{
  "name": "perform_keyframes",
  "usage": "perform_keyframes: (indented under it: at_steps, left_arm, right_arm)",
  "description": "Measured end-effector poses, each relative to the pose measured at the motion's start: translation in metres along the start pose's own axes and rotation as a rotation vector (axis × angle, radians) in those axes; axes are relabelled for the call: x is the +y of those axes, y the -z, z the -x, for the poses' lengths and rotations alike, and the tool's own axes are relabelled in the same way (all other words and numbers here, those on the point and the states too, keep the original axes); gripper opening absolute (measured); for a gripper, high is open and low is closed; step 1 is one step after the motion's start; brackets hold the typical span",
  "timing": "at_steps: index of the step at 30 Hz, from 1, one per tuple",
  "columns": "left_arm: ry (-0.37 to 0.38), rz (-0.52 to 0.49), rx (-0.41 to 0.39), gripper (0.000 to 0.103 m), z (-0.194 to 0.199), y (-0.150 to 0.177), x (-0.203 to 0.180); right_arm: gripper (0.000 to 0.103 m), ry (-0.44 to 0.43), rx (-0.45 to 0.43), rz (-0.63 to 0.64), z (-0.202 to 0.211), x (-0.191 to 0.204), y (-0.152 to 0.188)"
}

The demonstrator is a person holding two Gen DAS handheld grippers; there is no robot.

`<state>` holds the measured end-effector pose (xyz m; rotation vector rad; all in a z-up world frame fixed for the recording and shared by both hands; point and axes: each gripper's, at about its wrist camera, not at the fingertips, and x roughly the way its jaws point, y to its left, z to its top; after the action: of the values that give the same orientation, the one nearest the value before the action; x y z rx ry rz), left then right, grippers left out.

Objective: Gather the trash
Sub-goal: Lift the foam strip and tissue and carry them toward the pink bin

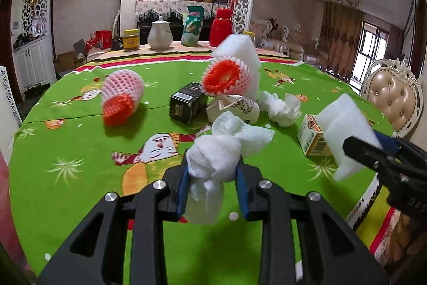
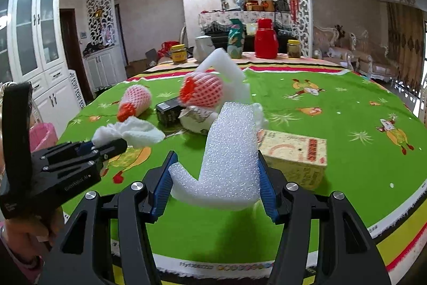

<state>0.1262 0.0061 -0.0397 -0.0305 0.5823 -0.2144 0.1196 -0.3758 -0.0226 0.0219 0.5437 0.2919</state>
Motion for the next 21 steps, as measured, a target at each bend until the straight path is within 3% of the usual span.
perform_keyframes:
  at_steps: [21]
  left_arm:
    - [-0.046, -0.003, -0.082, 0.030, 0.051, 0.021, 0.030]
  right_arm:
    - [0.055, -0.054, 0.028, 0.073, -0.011, 0.044, 0.010]
